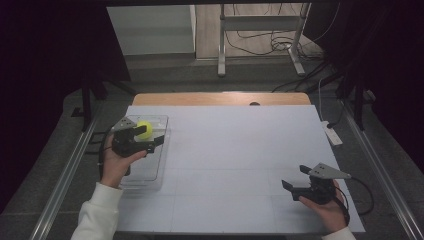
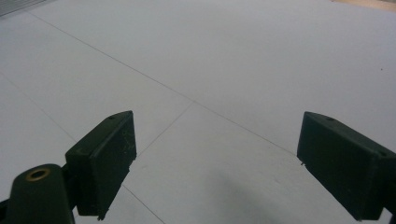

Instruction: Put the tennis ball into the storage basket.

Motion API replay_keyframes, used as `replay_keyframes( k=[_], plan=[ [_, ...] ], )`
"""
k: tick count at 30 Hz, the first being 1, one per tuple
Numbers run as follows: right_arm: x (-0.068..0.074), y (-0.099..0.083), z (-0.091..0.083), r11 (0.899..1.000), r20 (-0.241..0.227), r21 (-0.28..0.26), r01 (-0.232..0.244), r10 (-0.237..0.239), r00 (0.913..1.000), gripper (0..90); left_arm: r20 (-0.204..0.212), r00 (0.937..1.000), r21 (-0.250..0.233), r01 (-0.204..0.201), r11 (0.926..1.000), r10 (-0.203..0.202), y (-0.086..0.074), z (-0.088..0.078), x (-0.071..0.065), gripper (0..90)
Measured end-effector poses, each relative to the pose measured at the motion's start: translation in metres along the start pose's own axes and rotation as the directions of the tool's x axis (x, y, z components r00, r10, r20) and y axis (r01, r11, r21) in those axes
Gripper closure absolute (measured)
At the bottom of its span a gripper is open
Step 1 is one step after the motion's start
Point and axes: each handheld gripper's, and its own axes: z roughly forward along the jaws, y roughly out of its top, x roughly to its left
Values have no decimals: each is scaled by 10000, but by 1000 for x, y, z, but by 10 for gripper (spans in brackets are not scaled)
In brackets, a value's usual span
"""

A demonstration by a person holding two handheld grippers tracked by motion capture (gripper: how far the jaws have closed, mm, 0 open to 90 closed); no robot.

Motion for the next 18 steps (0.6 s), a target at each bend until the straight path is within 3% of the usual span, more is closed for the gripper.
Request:
replay_keyframes(
  k=[7,10,18],
  plan=[
    [0,0,-1,10000,6,-16,12,-12,10000,123,167,9998,-26,-103,9999,103,-11,-6,-10,147],
    [0,0,0,10000,-10,-16,15,-15,10000,123,274,9996,-67,32,10000,-31,-17,-8,-13,145],
    [0,0,0,10000,5,-23,15,-15,10000,123,92,9999,-21,-53,10000,53,-36,-13,-23,142]
  ],
)
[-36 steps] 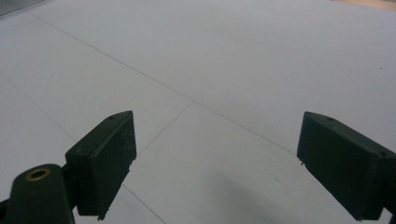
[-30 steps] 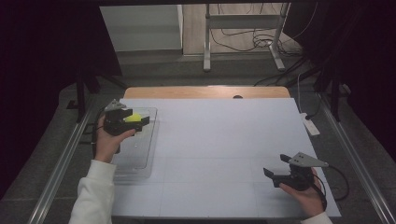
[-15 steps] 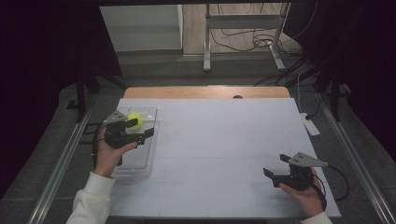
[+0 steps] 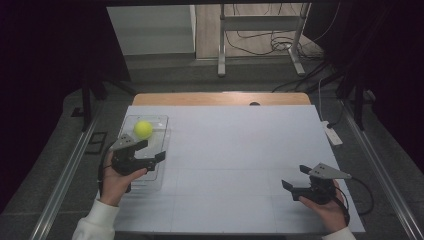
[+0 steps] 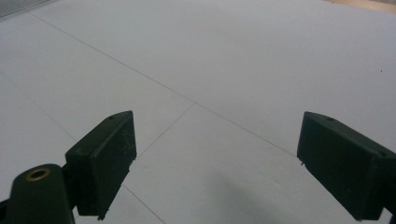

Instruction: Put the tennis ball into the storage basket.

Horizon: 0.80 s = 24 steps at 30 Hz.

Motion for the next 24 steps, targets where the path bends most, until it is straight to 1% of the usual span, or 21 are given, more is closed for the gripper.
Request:
replay_keyframes(
  k=[3,6,7,9,12,16,24],
  plan=[
    [0,0,0,10000,-14,3,5,-5,10000,123,-13,10000,18,-24,10000,24,-12,-4,-5,145],
    [0,0,1,10000,-8,2,3,-3,10000,123,-37,10000,-3,-47,10000,47,-19,-6,-8,145],
    [0,0,1,10000,30,19,27,-28,10000,123,-5,10000,-11,-49,10000,49,-22,-7,-9,145],
    [0,0,1,10000,39,17,27,-27,10000,123,59,9999,123,-149,9998,149,-27,-8,-12,141],
    [0,0,1,10000,54,21,21,-21,10000,123,169,9998,99,-126,9999,125,-34,-10,-16,142],
    [-1,0,2,10000,46,18,-22,22,10000,123,41,9996,185,-267,9995,266,-39,-11,-20,141],
    [0,0,1,10000,42,-41,23,-23,10000,123,58,9997,196,-259,9995,258,-40,-9,-22,143]
  ],
)
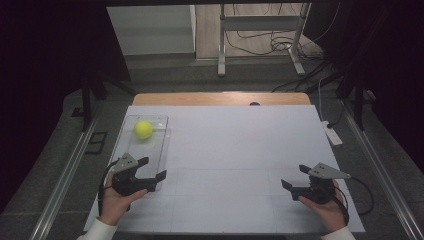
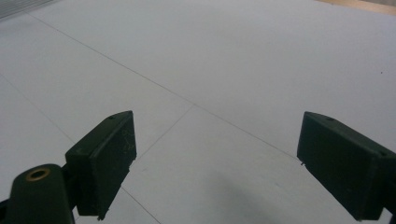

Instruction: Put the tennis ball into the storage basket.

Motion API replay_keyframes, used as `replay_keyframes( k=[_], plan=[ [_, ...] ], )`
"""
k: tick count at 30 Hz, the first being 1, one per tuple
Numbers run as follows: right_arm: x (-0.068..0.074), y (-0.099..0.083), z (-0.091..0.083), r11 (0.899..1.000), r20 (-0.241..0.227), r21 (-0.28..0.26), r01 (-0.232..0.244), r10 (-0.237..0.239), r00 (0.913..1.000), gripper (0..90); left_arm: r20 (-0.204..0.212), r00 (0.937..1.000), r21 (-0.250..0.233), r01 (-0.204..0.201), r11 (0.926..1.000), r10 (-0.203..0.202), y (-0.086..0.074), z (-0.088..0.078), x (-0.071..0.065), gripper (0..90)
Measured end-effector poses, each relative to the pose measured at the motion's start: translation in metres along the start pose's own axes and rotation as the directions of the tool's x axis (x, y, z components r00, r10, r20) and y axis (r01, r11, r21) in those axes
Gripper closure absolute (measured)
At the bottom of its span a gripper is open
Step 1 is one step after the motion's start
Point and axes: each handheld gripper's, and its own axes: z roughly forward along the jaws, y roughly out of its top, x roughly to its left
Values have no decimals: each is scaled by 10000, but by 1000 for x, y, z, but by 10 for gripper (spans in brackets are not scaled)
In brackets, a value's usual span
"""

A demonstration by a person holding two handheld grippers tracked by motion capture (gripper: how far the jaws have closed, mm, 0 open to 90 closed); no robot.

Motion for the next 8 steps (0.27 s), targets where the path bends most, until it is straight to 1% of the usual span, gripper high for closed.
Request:
replay_keyframes(
  k=[8],
  plan=[
    [0,0,0,10000,-46,-60,12,-13,10000,123,64,9999,56,-158,9999,158,-1,2,-3,144]
  ],
)
